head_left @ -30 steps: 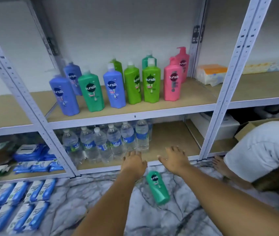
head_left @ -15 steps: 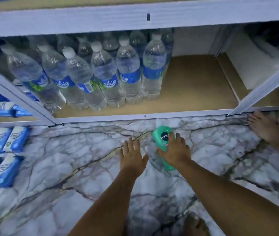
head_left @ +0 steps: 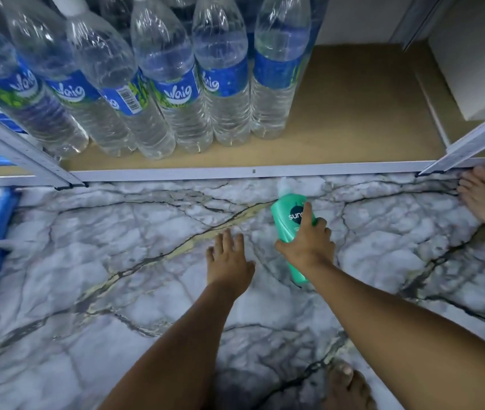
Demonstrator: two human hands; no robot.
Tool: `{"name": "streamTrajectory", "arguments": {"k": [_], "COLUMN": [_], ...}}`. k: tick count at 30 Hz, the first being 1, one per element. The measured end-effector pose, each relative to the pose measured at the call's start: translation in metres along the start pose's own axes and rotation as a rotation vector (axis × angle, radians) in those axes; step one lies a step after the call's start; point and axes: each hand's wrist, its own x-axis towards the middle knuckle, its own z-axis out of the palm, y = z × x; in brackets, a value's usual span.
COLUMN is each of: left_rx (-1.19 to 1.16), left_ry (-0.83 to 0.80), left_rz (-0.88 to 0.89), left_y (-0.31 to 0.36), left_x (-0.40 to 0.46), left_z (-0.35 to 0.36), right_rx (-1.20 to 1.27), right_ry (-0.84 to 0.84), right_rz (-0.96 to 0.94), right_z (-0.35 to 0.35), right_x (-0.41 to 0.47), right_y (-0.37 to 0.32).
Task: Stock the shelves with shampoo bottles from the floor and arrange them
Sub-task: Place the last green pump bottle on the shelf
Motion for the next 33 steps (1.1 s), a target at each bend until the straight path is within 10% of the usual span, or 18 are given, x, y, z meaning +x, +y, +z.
{"name": "streamTrajectory", "arguments": {"k": [9,21,33], "left_rx": [-0.008,-0.124,0.174], "left_ry": [0.198,0.896,0.662], "left_rz": [0.126,0.434,0.258], "left_y": [0.039,0.149,0.200], "left_x": [-0.036,-0.130,-0.034], "left_z": [-0.122,-0.352,-0.413], "right_rx": [0.222,0.540,0.767], "right_ry": [0.189,0.590,0.888], "right_rz": [-0.135,-0.405,-0.398], "right_z": [-0.092,-0.320,-0.491], "right_x": [-0.046,-0.120,-0.023], "right_y": [-0.008,-0.021,-0.039]}}
